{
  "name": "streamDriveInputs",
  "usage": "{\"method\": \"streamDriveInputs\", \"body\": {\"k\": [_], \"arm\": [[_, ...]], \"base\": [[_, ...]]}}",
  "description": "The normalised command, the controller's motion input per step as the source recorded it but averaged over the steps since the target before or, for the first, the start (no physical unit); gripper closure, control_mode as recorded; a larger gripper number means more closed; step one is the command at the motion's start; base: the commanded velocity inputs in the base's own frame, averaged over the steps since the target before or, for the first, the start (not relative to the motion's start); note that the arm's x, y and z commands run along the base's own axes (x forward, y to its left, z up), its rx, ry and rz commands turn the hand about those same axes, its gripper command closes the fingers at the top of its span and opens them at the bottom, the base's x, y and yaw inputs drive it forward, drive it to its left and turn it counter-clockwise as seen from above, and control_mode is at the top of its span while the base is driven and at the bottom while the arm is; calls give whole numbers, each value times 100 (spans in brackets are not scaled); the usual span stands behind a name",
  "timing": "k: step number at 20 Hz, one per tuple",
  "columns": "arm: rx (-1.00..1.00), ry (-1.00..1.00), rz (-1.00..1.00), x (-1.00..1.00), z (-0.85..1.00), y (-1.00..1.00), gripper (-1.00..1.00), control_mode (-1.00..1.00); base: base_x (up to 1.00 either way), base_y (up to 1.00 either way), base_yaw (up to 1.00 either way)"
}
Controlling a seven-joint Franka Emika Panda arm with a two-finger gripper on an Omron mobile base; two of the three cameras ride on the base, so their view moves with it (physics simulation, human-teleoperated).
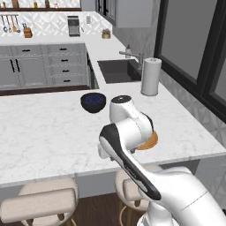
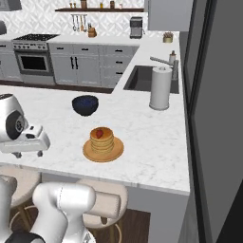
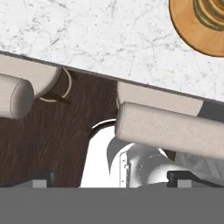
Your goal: Take the strawberry from the fridge and place it on top of the pancake, located on the dining counter.
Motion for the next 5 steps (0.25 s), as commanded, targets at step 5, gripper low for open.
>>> {"method": "streamDriveInputs", "body": {"k": [5], "arm": [[-1, 26, 6, -1, -32, 6, -100, -100]], "base": [[0, 0, 0]]}}
